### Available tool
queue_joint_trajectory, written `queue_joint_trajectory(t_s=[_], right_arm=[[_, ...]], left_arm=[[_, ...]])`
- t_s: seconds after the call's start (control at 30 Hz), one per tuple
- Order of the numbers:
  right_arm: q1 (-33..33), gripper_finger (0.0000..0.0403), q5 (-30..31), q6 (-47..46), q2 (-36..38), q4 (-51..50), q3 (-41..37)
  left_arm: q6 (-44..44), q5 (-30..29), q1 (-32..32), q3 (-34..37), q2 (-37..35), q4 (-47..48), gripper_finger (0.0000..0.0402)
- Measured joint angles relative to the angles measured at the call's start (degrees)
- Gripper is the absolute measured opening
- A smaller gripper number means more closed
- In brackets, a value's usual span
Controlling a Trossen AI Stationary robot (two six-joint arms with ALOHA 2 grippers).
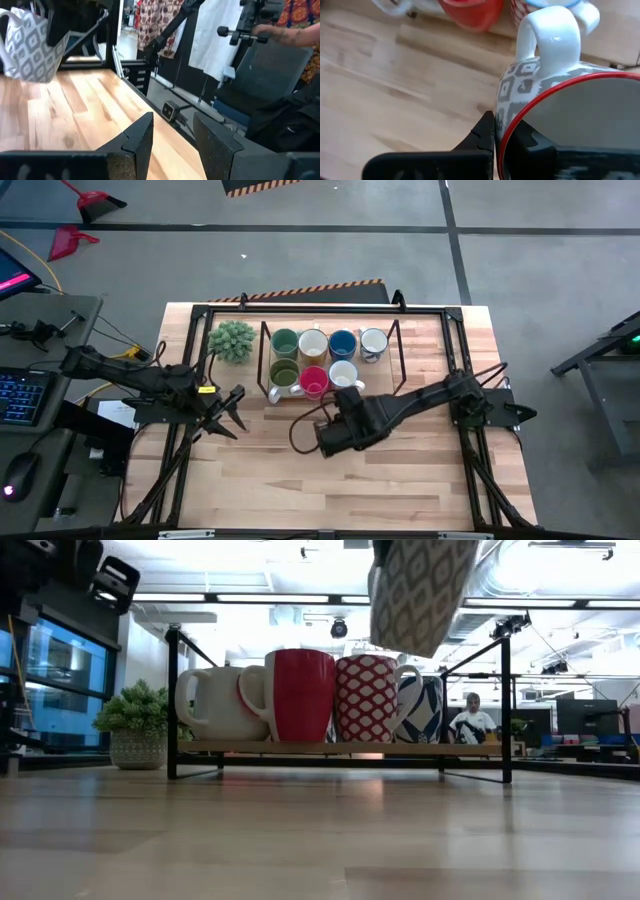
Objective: Place coffee mugs
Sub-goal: Put the gray patterned mug on the shelf
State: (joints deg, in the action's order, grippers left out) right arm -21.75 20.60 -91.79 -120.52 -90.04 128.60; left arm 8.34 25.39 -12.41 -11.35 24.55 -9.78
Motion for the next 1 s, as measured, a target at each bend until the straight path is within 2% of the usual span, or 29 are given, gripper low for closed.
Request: queue_joint_trajectory(t_s=[0.13,0.3,0.43,0.63,0.83,1.0], right_arm=[[2.30,0.0000,-5.68,5.23,0.03,0.06,-0.09],[5.08,0.0000,-6.48,8.13,0.03,0.02,-0.09],[6.73,0.0000,-9.59,11.79,-1.10,0.73,-0.09],[6.75,0.0000,-10.97,18.89,-4.54,7.21,-0.15],[6.09,0.0000,-16.24,26.23,-8.21,7.17,-0.15],[5.41,0.0000,-17.64,35.95,-11.11,10.01,-0.15]], left_arm=[[-0.02,0.00,-0.02,0.00,-0.56,2.16,0.0129],[-0.02,0.00,0.00,0.00,-0.52,2.23,0.0129],[-0.02,0.00,0.00,0.00,-0.52,2.25,0.0129],[-0.28,-0.22,0.00,0.00,-0.52,2.25,0.0129],[-0.50,-0.24,0.00,0.00,-0.52,2.21,0.0129],[-0.50,-0.24,0.00,0.00,-0.52,2.18,0.0129]])
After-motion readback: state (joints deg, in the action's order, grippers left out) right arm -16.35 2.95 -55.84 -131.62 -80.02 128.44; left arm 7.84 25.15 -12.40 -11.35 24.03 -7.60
